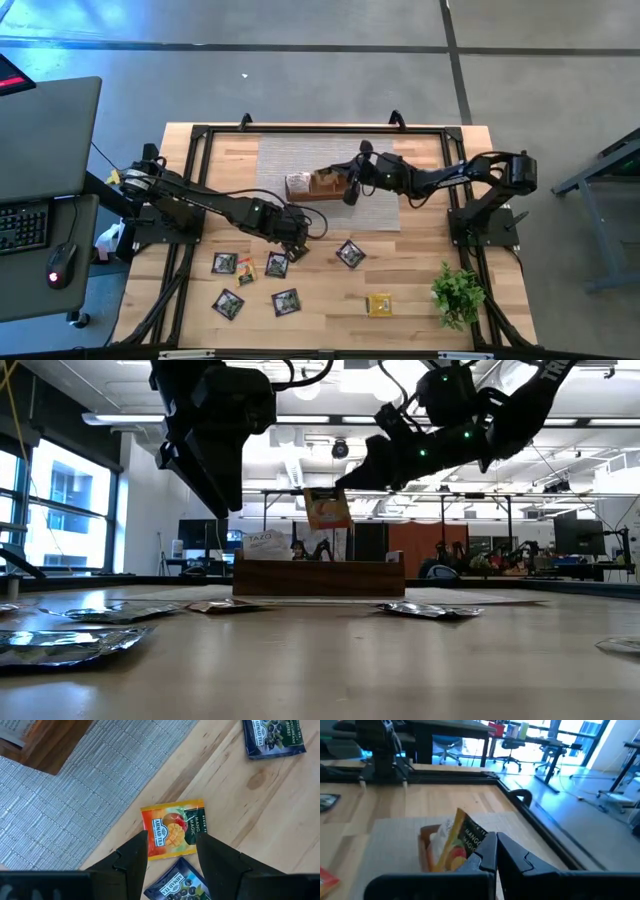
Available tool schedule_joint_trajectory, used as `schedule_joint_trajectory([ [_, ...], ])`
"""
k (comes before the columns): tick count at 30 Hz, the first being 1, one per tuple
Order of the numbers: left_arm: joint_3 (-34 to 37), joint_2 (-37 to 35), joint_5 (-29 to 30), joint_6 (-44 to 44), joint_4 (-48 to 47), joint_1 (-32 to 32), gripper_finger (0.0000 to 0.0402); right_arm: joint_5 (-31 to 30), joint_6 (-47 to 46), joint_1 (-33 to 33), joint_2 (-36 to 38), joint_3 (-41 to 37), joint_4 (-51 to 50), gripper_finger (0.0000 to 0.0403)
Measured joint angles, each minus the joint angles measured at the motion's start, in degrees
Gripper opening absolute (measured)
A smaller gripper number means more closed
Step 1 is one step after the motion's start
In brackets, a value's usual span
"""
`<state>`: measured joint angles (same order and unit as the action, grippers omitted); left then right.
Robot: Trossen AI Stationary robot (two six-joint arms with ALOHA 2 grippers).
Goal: Pick & Place Tea
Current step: Put the yellow tea bag into the middle section of the wooden organizer
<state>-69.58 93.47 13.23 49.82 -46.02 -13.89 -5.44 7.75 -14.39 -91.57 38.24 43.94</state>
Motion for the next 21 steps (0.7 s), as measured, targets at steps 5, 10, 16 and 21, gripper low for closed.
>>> schedule_joint_trajectory([
  [5, 0.0, 0.0, 0.0, 0.0, 0.0, 0.0, 0.0166, -1.5, -1.1, 0.4, -1.7, 0.0, 0.8, 0.0],
  [10, 0.0, 0.0, 0.0, 0.2, 0.0, 0.0, 0.0166, -1.7, -3.7, 0.1, -7.1, 0.0, 5.8, 0.0],
  [16, 0.0, 0.0, 0.6, 0.2, 0.0, 0.0, 0.0166, -4.8, -4.2, 0.1, -11.0, 0.0, 9.8, 0.0],
  [21, 0.0, 0.0, 1.5, 0.0, -0.1, 0.0, 0.0166, -5.5, -4.8, 0.1, -11.7, 0.0, 9.5, 0.0001],
])
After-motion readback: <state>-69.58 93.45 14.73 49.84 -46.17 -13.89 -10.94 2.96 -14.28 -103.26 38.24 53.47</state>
